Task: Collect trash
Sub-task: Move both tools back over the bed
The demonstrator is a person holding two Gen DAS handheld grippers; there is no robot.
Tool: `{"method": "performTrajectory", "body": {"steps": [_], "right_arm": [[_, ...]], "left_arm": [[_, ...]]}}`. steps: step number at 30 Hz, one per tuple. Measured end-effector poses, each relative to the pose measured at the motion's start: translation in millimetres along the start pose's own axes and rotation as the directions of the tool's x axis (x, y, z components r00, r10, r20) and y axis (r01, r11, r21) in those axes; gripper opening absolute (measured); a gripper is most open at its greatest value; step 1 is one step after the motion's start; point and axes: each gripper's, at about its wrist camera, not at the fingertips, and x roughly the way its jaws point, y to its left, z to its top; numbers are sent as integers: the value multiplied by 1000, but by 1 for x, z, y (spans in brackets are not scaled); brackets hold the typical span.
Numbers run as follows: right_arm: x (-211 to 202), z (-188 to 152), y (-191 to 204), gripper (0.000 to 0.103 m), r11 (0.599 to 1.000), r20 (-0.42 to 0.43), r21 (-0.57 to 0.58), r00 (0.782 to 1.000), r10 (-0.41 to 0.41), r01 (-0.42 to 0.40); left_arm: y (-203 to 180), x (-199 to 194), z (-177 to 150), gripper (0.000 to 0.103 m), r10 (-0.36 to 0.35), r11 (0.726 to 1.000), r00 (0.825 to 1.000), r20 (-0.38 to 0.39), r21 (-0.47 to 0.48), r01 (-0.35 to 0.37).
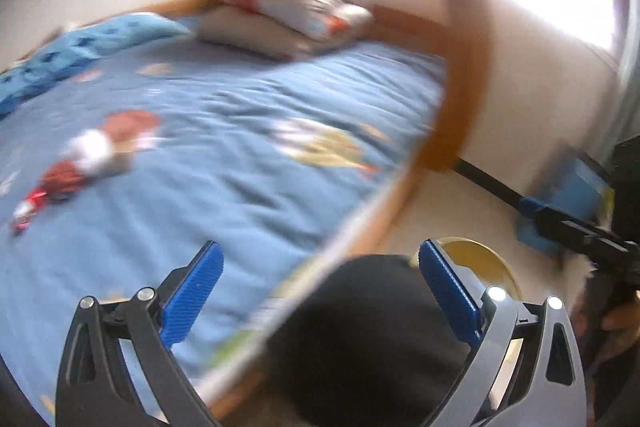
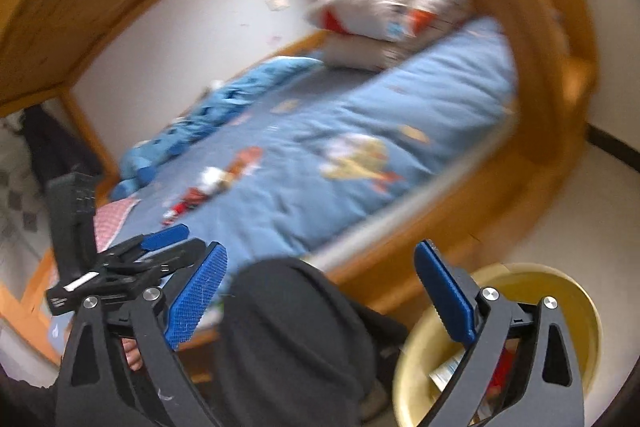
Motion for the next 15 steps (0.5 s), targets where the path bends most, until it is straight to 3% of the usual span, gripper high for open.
{"method": "performTrajectory", "body": {"steps": [7, 15], "right_arm": [[62, 24, 83, 95, 984, 87, -164, 992, 89, -74], [144, 23, 156, 95, 935, -21, -305, 983, 185, -182]], "left_arm": [[98, -25, 4, 99, 200, 974, 979, 32, -114, -195], [193, -37, 3, 99, 332, 924, 943, 4, -202, -325]]}}
